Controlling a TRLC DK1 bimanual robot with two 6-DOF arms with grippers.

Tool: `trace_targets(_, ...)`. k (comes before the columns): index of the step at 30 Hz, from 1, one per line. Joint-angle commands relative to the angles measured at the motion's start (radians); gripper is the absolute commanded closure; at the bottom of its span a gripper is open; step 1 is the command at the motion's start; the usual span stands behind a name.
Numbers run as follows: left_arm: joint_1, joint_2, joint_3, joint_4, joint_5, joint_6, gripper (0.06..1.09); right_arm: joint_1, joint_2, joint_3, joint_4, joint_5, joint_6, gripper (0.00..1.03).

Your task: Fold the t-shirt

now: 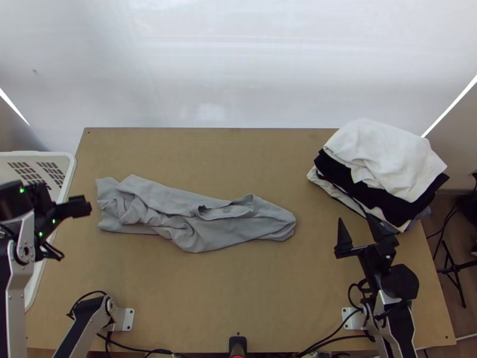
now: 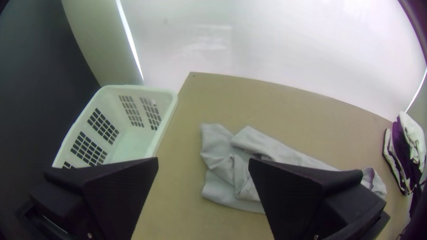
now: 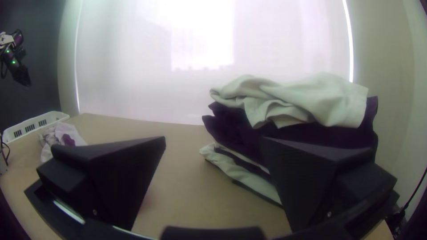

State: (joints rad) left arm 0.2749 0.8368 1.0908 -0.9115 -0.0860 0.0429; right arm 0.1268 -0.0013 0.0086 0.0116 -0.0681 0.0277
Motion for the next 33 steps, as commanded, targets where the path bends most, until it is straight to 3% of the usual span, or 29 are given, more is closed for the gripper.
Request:
trace_targets(1, 0.081, -0.093, -0.144, -0.012, 0.011, -0.005, 0.1, 0.046, 0.001, 0.076, 0.011, 0.001, -0.003, 0.04)
trace_targets(5, 0.079, -0.108, -0.207, 0.023, 0.04, -0.037, 0.1, 0.082, 0.095, 0.212, -0.013, 0.001, -0.061, 0.04)
trace_targets(9, 0.064, -0.114, -0.259, 0.071, 0.066, -0.086, 0.1, 0.129, 0.412, 0.452, -0.081, 0.001, -0.074, 0.04)
trace_targets(11, 0.03, -0.12, -0.281, 0.095, 0.071, -0.12, 0.1, 0.16, 0.621, 0.631, -0.187, -0.004, -0.081, 0.04)
trace_targets(16, -0.016, -0.119, -0.318, 0.154, 0.072, -0.179, 0.1, 0.381, 1.127, 1.159, -0.607, -0.004, -0.201, 0.04)
trace_targets(18, -0.028, -0.119, -0.325, 0.169, 0.074, -0.186, 0.1, 0.445, 1.27, 1.311, -0.716, -0.002, -0.196, 0.04)
trace_targets(21, -0.031, -0.117, -0.332, 0.181, 0.074, -0.189, 0.1, 0.556, 1.367, 1.416, -0.702, 0.004, -0.17, 0.04)
trace_targets(25, -0.029, -0.127, -0.341, 0.184, 0.072, -0.19, 0.1, 0.695, 1.437, 1.47, -0.524, 0.065, -0.086, 0.05)
trace_targets(33, -0.014, -0.153, -0.338, 0.195, 0.072, -0.192, 0.1, 0.881, 1.753, 1.686, -0.443, 0.122, -0.275, 0.05)
